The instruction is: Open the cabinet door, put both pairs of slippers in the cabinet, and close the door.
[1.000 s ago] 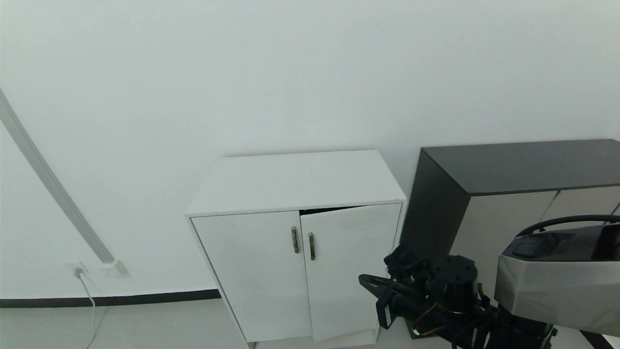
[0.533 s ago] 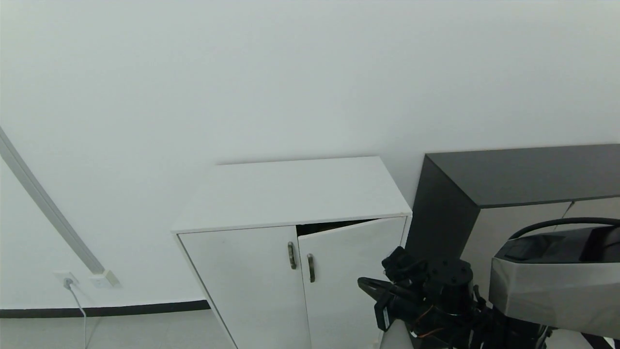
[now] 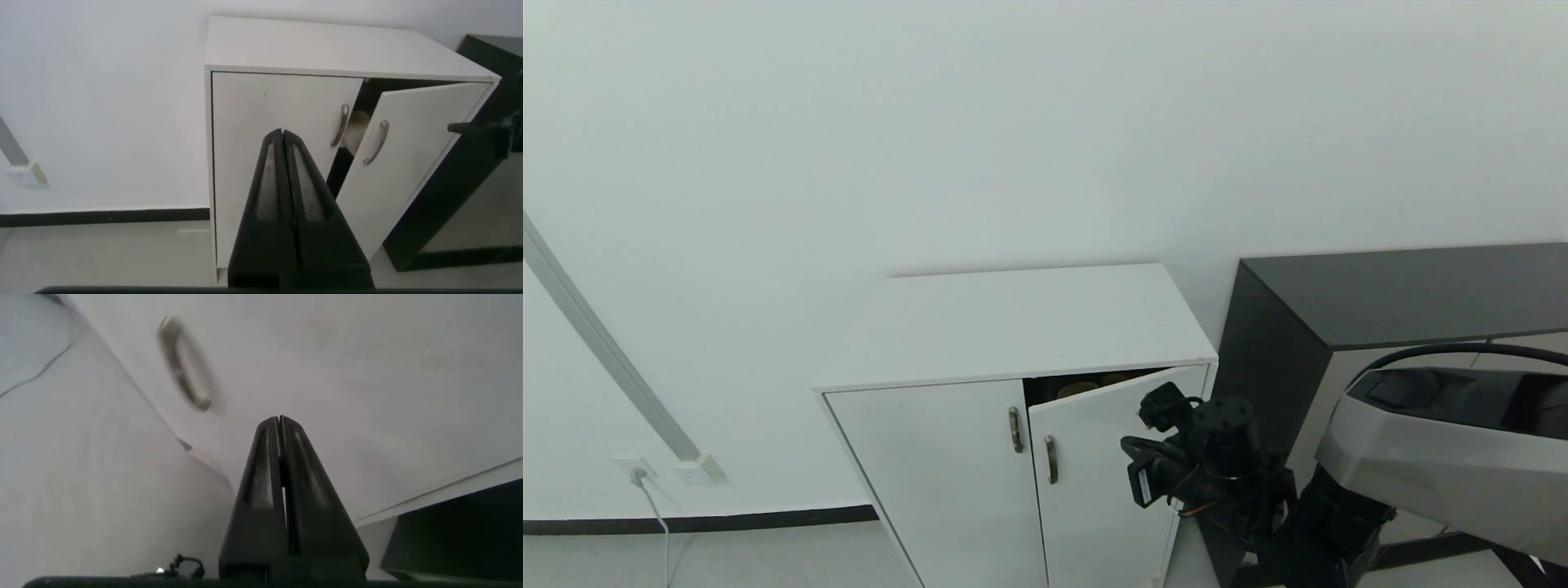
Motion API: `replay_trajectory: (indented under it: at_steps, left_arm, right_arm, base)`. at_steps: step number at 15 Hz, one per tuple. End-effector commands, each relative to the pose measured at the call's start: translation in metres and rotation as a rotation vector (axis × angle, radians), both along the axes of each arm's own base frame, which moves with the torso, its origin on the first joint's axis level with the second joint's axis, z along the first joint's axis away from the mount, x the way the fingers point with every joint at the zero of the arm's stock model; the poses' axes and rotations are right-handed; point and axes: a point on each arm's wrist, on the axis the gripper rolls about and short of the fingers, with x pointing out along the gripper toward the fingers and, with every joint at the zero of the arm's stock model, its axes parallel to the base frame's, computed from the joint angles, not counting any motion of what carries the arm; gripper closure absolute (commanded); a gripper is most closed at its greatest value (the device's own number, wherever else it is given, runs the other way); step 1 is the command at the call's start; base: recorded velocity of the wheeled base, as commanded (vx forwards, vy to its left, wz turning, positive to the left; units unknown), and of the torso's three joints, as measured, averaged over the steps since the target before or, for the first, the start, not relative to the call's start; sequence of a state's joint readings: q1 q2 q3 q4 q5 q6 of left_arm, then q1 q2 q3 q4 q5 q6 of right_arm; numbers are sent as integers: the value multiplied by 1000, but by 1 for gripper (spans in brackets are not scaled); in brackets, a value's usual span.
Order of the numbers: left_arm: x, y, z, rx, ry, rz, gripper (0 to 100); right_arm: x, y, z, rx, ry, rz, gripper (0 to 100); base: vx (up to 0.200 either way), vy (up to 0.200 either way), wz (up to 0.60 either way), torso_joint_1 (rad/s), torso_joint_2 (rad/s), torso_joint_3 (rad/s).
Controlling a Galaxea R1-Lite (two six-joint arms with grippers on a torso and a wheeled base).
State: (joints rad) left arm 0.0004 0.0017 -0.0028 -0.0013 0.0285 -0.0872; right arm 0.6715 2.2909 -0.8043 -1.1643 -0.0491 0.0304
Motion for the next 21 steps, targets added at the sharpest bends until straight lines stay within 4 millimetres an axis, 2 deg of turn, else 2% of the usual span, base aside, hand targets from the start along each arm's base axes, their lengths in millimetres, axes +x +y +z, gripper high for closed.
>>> replay_trajectory:
  at_steps: [1, 7, 11, 21]
  left_arm:
    - [0, 0, 0, -2, 2, 2, 100]
    - [0, 0, 0, -2, 1, 3, 100]
    - [0, 0, 0, -2, 1, 3, 100]
    - [0, 0, 0, -2, 1, 3, 100]
  right_arm:
    - [19, 9, 13, 33, -33, -34, 100]
    - [44, 22, 13, 49, -55, -50, 100]
    - [63, 21, 3, 40, -44, -77, 100]
    - [73, 22, -1, 47, -54, -86, 100]
  base:
    - [0, 0, 0, 0, 0, 0]
    - [0, 0, 0, 0, 0, 0]
    - [0, 0, 0, 0, 0, 0]
    - [0, 0, 0, 0, 0, 0]
